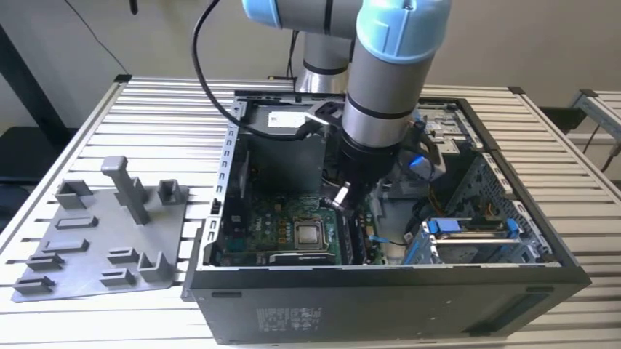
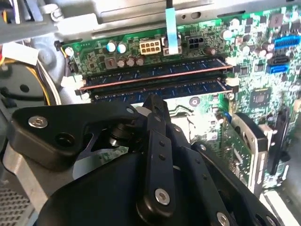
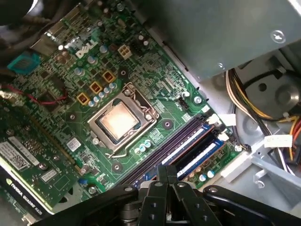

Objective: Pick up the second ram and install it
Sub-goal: 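Press down the second ram until it locks into place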

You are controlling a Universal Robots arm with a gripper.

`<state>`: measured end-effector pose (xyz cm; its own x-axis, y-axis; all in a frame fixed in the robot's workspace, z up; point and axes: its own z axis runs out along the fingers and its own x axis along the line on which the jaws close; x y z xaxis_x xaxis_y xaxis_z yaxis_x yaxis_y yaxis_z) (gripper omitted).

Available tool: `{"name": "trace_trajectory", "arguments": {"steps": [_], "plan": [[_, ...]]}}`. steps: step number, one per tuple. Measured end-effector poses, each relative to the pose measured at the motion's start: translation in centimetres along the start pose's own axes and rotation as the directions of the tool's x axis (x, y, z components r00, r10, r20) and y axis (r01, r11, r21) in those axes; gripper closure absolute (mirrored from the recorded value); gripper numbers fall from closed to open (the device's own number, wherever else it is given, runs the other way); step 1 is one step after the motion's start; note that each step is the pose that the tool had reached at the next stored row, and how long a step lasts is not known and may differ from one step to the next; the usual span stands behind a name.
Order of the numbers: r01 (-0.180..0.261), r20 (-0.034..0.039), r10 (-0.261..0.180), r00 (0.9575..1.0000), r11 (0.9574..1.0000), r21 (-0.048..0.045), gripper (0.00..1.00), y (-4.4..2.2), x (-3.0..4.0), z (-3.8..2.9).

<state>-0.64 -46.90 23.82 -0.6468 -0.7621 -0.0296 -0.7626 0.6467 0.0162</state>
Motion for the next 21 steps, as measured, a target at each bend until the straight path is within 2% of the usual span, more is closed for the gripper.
{"name": "trace_trajectory", "arguments": {"steps": [2, 5, 8, 10, 13, 16, 21], "plan": [[0.036, -0.0001, -0.036, 0.9994, 0.9994, -0.0015, 0.89, 0.00, 0.00, 0.09], [0.090, -0.0007, -0.090, 0.9960, 0.9960, -0.0032, 0.89, 0.00, 0.01, 0.19], [0.144, -0.0005, -0.144, 0.9896, 0.9896, -0.0034, 0.89, -0.01, 0.00, 0.22], [0.180, 0.0005, -0.180, 0.9836, 0.9836, -0.0028, 0.89, -0.01, 0.00, 0.24], [0.233, 0.0009, -0.233, 0.9724, 0.9724, -0.0030, 0.89, 0.00, 0.01, 0.24], [0.283, 0.0010, -0.283, 0.9592, 0.9592, -0.0034, 0.89, 0.00, 0.01, 0.24], [0.356, 0.0015, -0.356, 0.9345, 0.9345, -0.0035, 0.89, 0.00, 0.01, 0.24]]}}
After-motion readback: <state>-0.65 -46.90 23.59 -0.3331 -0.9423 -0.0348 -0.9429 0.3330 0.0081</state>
